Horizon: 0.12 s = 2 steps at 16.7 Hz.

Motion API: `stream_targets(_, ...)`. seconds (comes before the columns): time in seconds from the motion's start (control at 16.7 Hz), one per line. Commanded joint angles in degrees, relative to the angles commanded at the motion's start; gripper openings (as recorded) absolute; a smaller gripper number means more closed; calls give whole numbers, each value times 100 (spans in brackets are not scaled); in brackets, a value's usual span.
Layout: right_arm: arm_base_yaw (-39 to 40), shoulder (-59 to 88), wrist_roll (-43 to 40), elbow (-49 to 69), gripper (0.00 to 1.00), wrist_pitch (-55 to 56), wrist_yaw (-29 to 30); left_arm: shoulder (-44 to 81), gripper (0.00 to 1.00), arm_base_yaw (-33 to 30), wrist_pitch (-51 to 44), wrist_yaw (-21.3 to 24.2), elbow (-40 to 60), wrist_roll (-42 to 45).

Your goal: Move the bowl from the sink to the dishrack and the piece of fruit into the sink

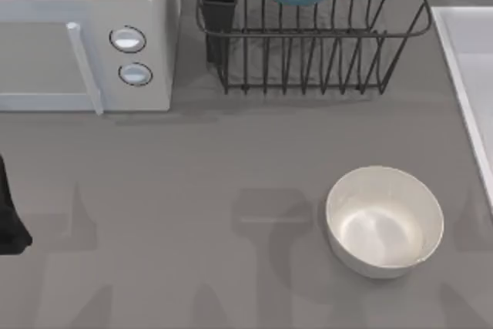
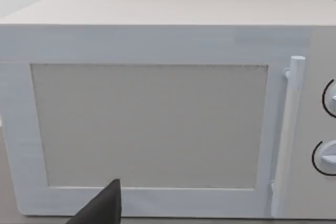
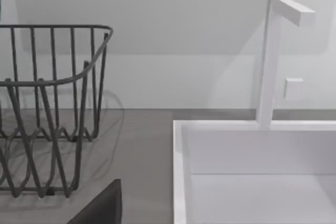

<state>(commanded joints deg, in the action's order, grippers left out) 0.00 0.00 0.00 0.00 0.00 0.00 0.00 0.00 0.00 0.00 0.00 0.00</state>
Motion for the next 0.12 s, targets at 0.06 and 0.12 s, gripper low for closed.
stream_targets(0.06, 0, 0, 0, 0, 100, 0, 0, 0, 100, 0, 0, 0, 0, 0)
stream_targets(0.12, 0, 0, 0, 0, 100, 0, 0, 0, 100, 0, 0, 0, 0, 0)
